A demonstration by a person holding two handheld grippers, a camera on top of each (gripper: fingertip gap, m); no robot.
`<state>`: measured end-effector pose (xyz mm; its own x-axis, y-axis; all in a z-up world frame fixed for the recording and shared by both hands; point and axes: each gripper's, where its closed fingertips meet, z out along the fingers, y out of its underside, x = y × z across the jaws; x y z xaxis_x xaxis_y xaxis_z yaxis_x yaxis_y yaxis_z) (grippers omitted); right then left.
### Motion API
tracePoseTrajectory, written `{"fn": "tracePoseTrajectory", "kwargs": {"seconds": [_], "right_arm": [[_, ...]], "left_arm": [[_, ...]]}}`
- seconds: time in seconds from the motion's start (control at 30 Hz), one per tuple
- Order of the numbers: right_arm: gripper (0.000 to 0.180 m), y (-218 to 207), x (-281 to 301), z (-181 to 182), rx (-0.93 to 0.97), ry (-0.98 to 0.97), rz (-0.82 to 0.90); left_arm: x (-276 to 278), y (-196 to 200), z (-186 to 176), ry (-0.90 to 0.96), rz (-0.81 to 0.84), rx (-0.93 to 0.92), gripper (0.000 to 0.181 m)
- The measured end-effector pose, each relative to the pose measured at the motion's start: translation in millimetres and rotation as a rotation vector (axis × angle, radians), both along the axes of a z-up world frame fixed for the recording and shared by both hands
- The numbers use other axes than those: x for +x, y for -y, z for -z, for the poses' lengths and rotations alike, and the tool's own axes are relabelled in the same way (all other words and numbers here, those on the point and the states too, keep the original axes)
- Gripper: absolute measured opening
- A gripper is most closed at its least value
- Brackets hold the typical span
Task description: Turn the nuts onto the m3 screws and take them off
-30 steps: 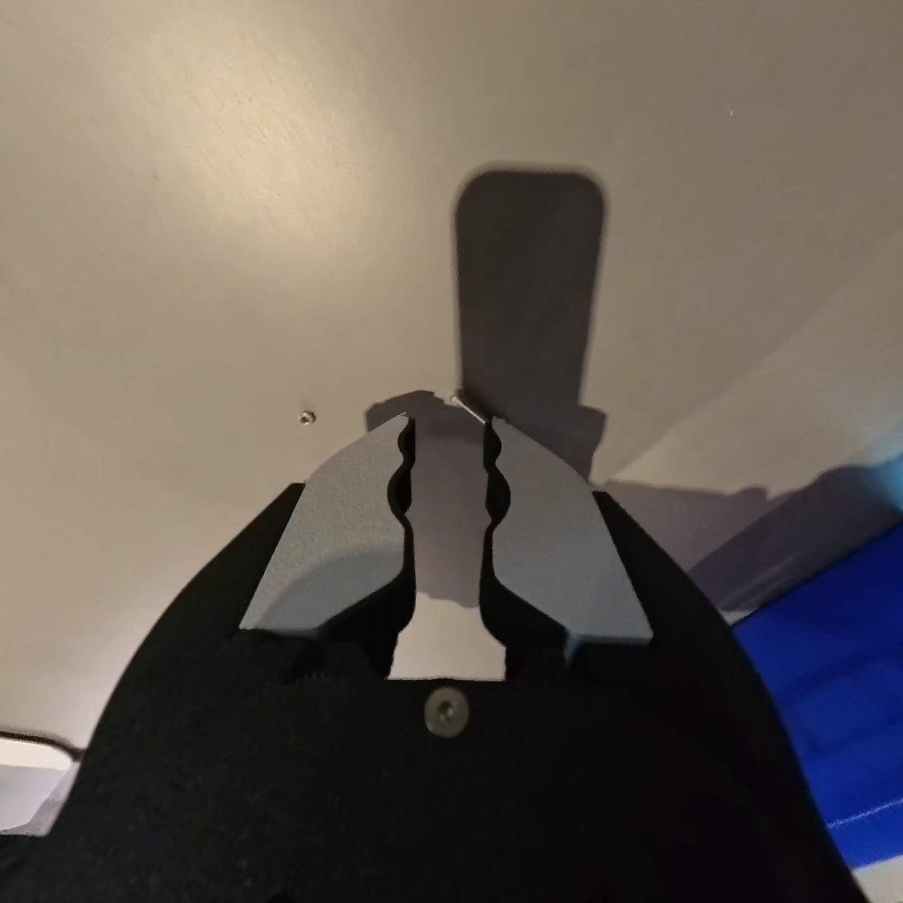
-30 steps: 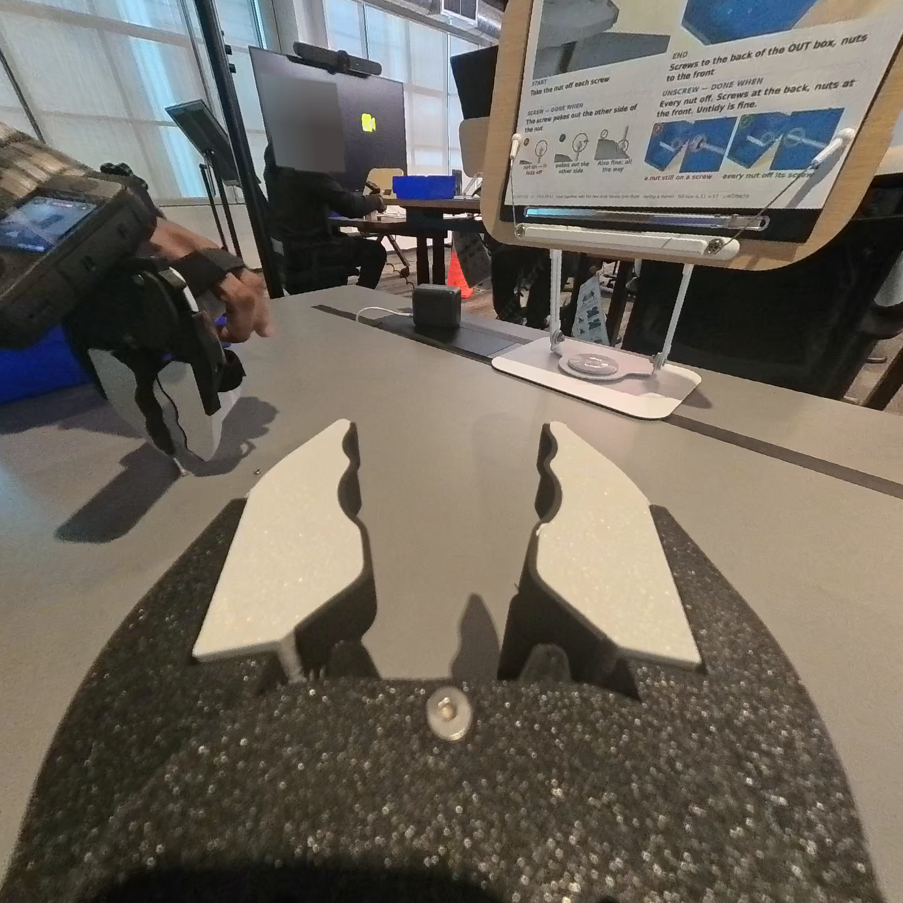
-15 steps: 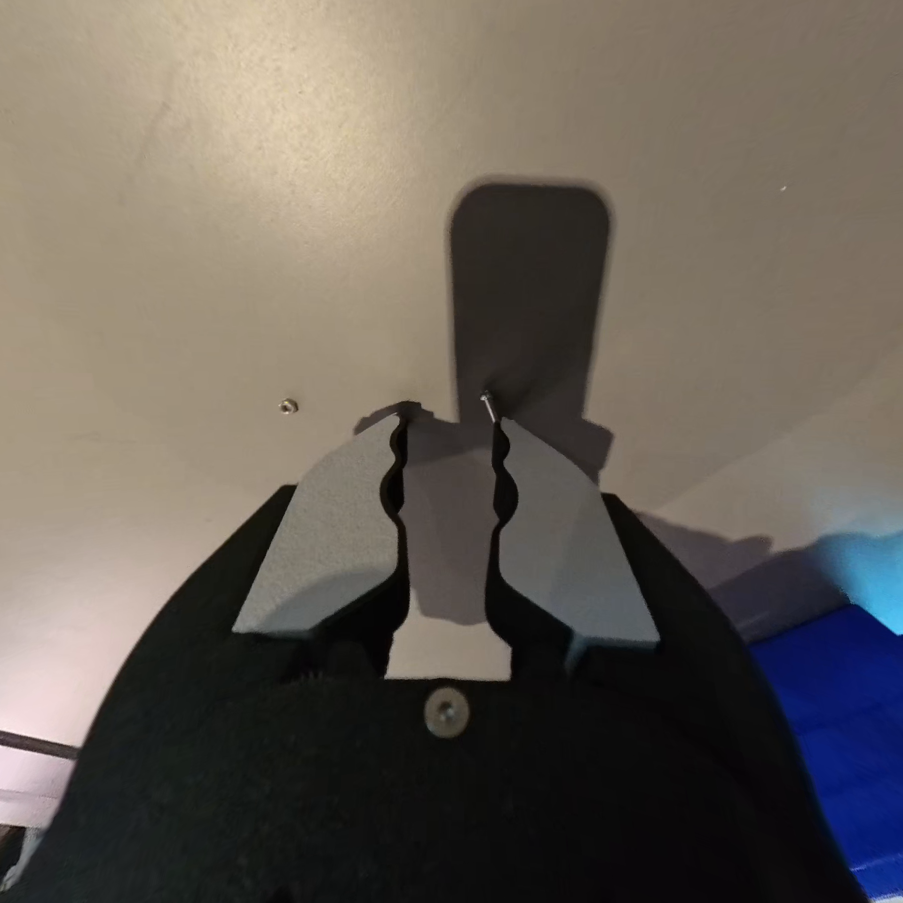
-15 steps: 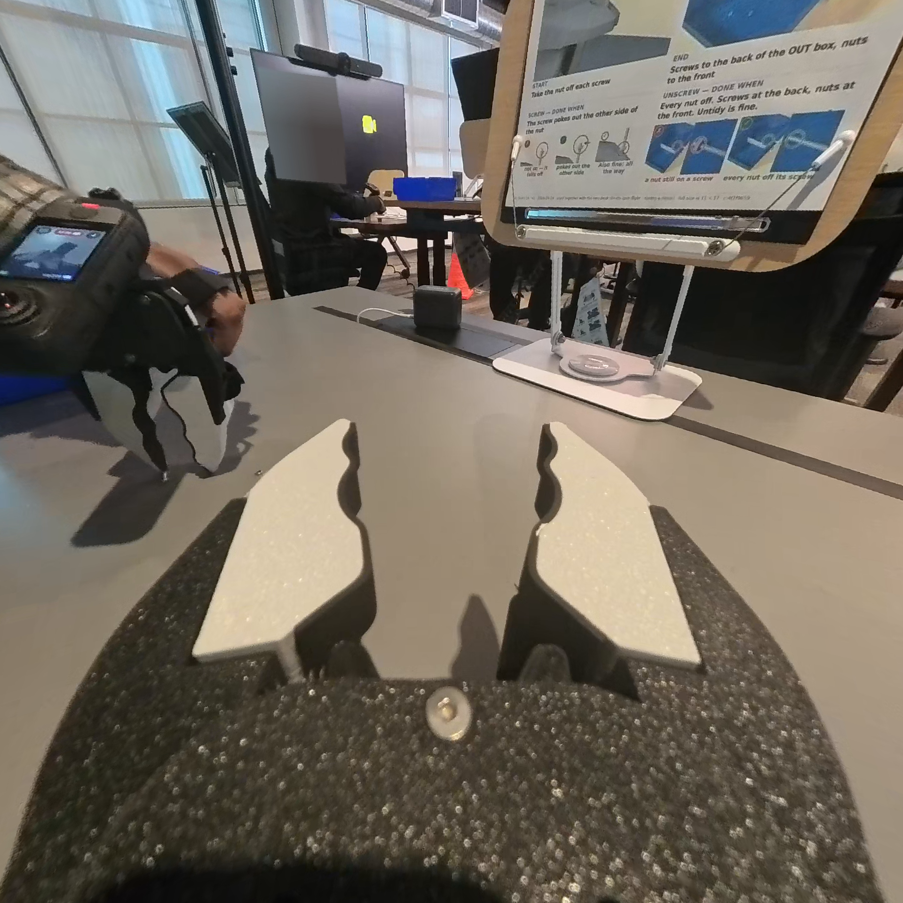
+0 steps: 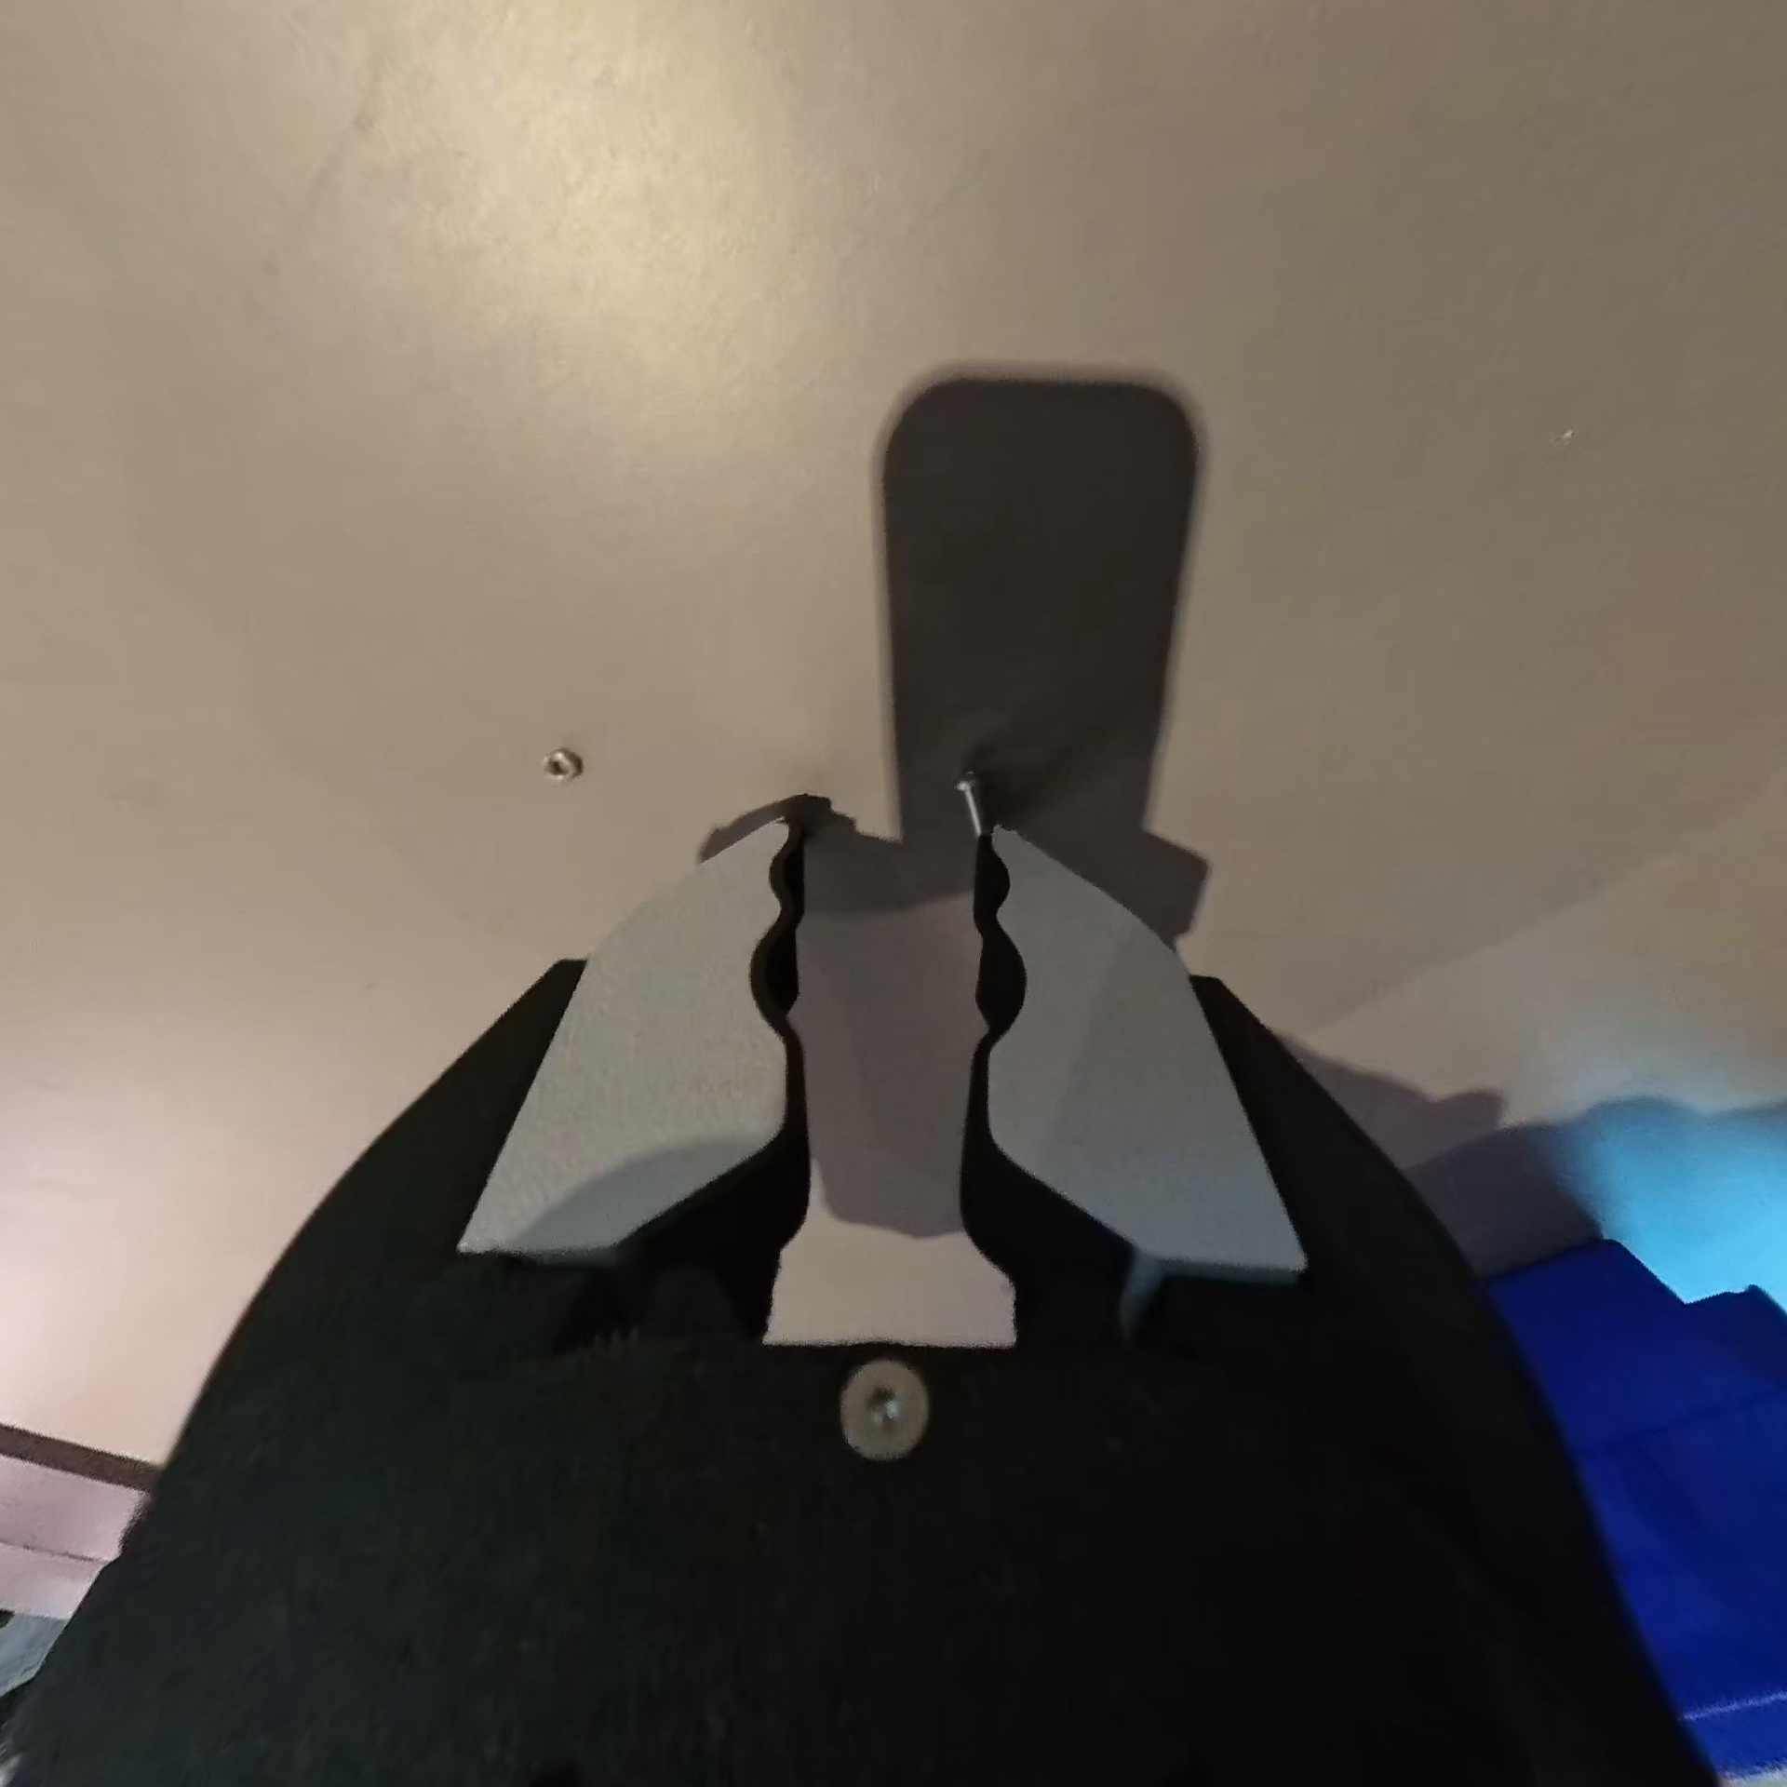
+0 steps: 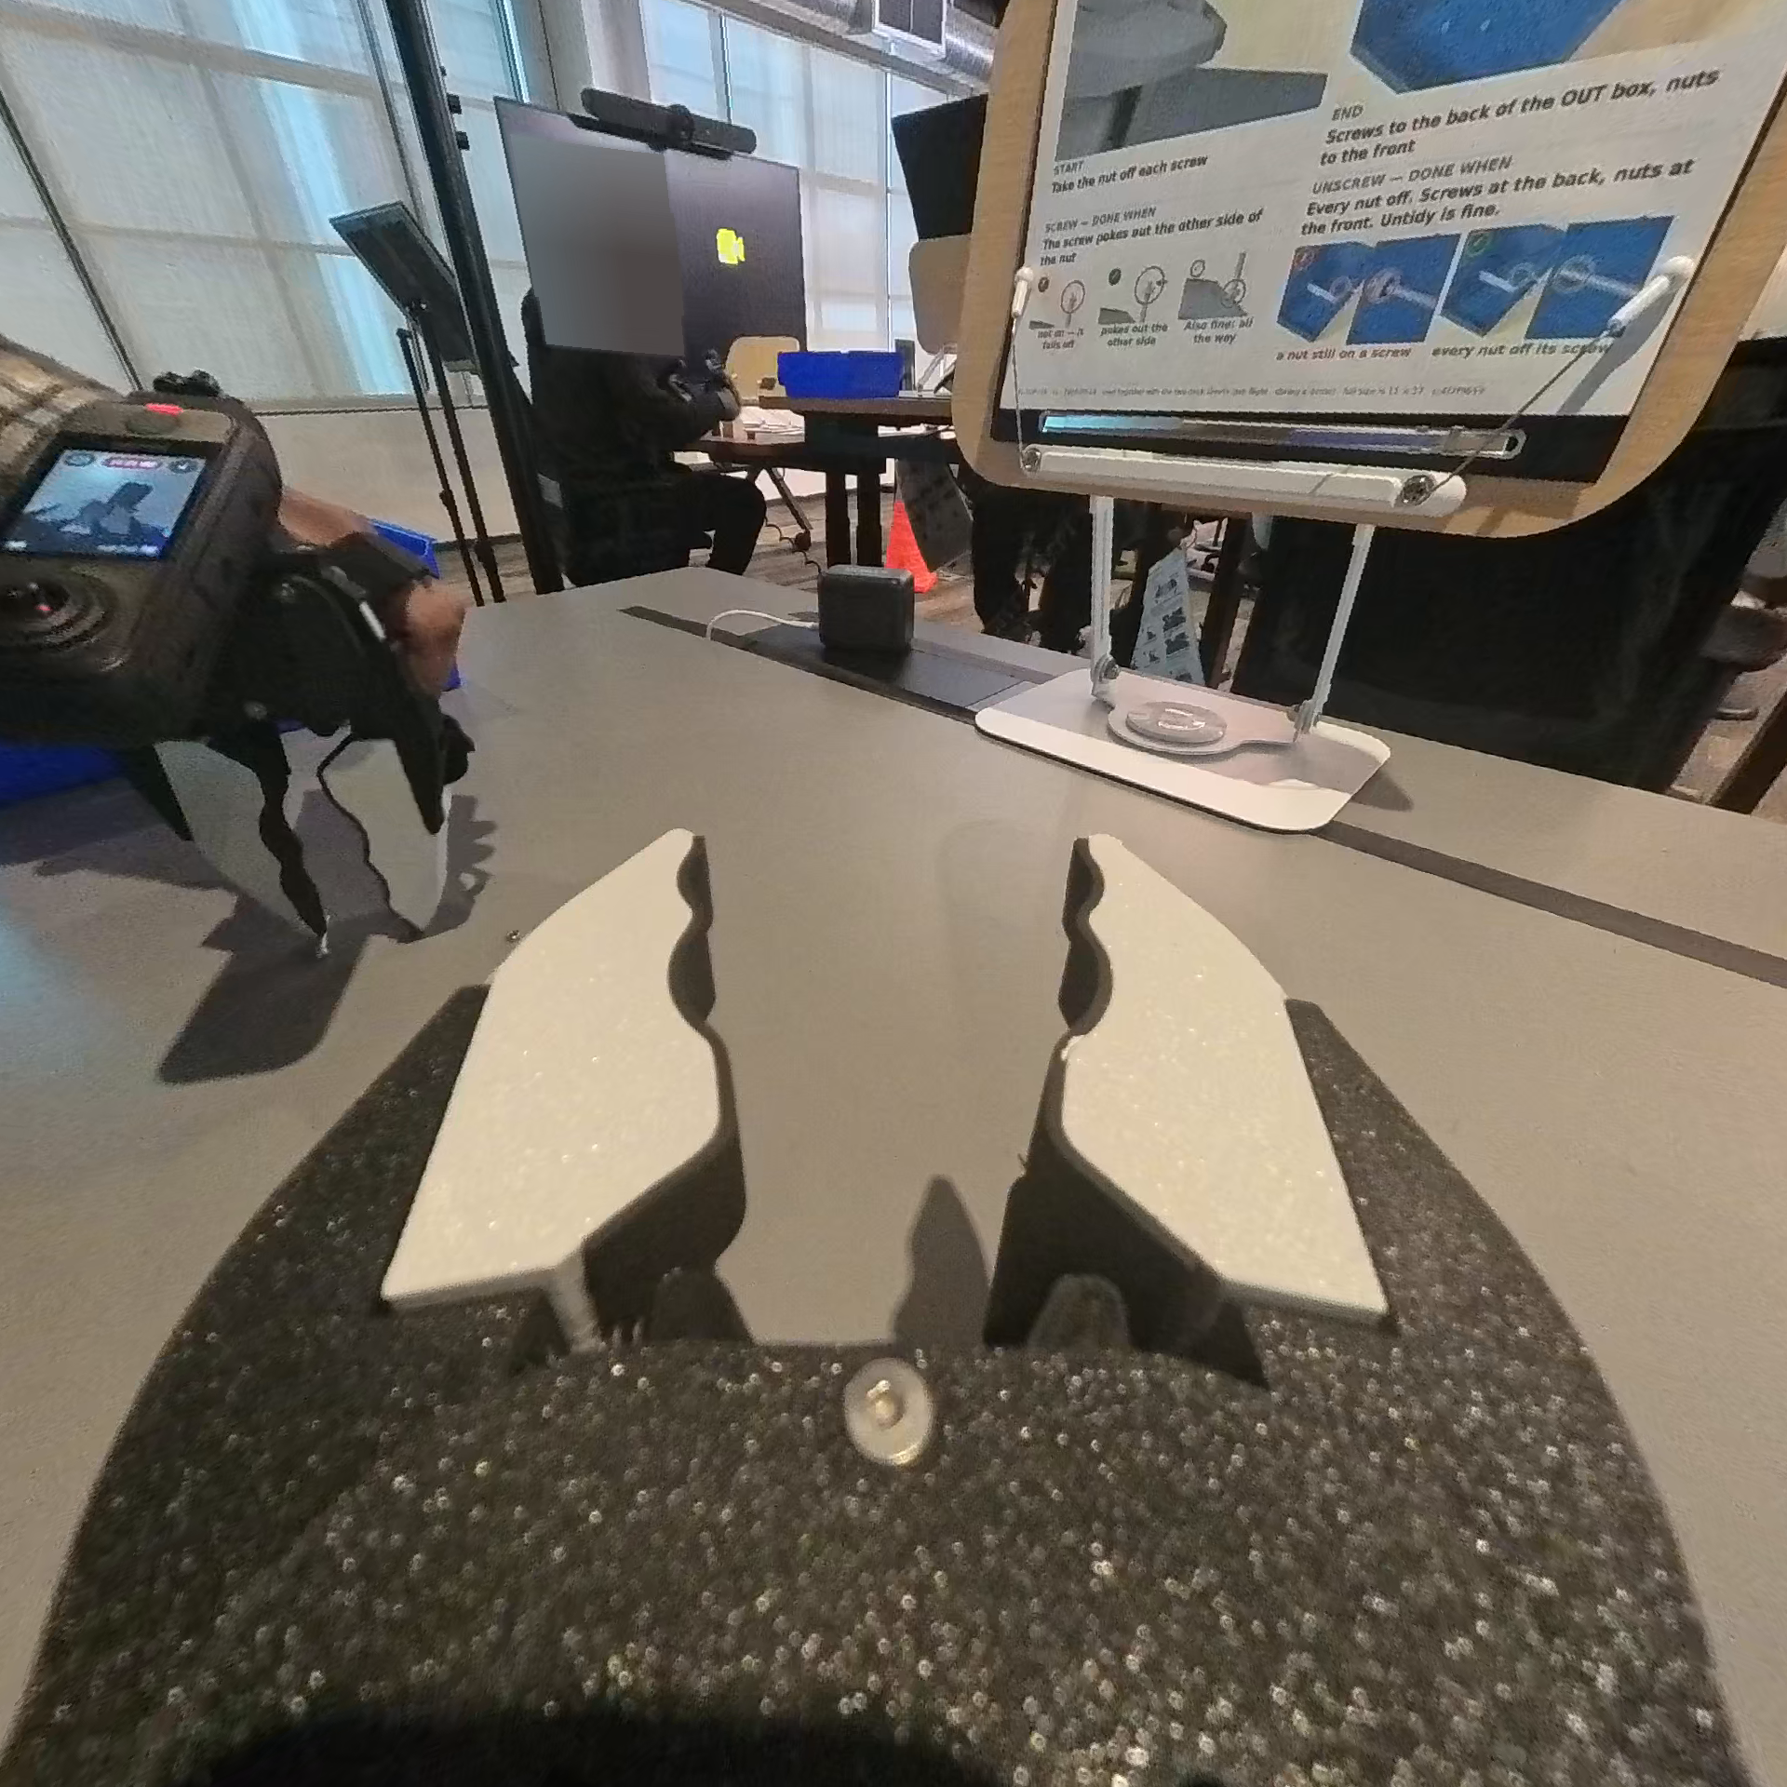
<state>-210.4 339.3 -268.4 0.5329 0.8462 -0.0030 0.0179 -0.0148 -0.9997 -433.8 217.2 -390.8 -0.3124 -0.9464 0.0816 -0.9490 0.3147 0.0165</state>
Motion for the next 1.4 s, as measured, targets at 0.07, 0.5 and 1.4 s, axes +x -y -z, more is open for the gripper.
{"fn": "tracePoseTrajectory", "kwargs": {"seconds": [0.07,0.5,1.4], "right_arm": [[0.070,0.1,-0.2,0.1,0.001,0.002,0.000],[0.070,-0.3,-0.8,0.5,0.000,0.003,-0.002],[0.069,-2.6,0.6,-2.6,-0.005,-0.022,0.006]], "left_arm": [[0.0,-0.5,0.0,0.006,-0.017,-0.005,0.034],[1.7,13.3,-0.2,0.063,-0.107,-0.031,0.031],[7.4,-7.4,-10.5,0.321,-0.620,0.079,0.002]]}}
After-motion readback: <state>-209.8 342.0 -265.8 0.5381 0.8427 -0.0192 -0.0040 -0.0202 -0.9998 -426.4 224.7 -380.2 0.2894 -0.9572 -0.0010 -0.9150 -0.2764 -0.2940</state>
